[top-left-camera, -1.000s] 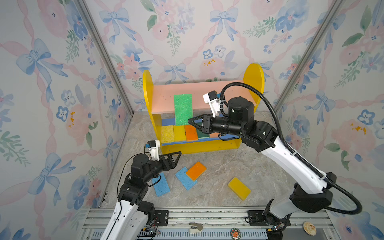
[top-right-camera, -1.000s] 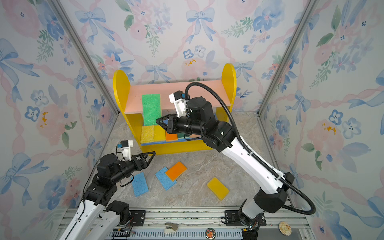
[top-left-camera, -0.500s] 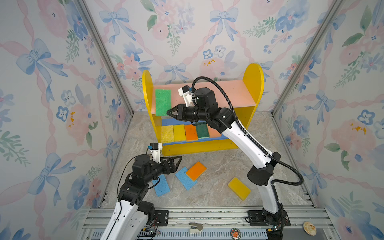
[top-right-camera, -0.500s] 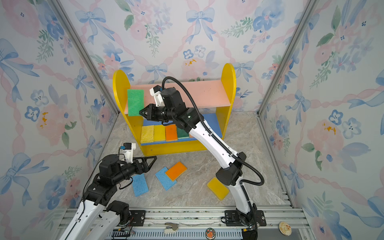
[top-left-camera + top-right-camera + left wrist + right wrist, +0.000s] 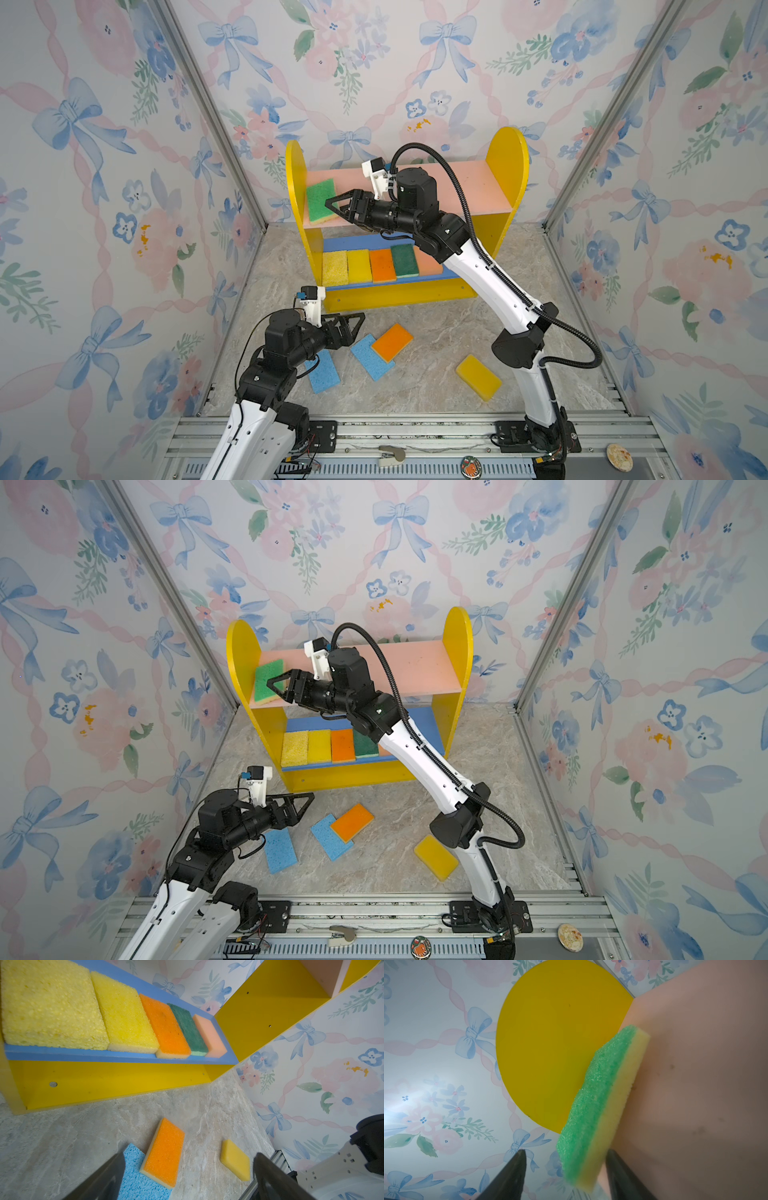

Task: Place and organize the cleaning sponges onto the shelf
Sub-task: 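Lay the light green sponge flat on the pink upper shelf and release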

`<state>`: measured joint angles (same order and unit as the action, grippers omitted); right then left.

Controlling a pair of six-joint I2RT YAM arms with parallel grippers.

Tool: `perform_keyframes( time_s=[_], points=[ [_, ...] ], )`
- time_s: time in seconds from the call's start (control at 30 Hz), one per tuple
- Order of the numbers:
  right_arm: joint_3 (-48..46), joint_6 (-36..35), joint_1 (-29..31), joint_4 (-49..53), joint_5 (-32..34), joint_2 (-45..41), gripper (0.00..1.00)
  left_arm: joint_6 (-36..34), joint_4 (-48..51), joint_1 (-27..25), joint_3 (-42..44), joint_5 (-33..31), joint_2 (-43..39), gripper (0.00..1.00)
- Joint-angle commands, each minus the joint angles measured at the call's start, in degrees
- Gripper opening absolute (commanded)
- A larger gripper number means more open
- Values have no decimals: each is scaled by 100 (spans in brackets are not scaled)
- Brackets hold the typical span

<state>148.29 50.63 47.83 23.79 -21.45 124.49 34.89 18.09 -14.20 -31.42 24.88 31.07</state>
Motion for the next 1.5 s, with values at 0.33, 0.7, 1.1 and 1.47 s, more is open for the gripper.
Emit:
perform_keyframes(
  time_s=[0.33, 0.7, 1.1, 1.47],
  points=[
    [-404, -1159, 119, 1987, 1717, -554, 75, 68, 71, 62, -43, 25, -68, 98],
    [-2240, -1830, 444, 1208, 1884, -2270, 73, 61, -11, -97, -1729, 183, 608, 90],
    [-6529, -1521, -288, 412, 1823, -5828, 74, 181, -551, -1011, -4402, -578, 2539, 84],
    [-7305, -1260, -1111, 331, 914, -6490, 75, -168, -561, -1512, -6304, -1359, 4475, 85]
  ],
)
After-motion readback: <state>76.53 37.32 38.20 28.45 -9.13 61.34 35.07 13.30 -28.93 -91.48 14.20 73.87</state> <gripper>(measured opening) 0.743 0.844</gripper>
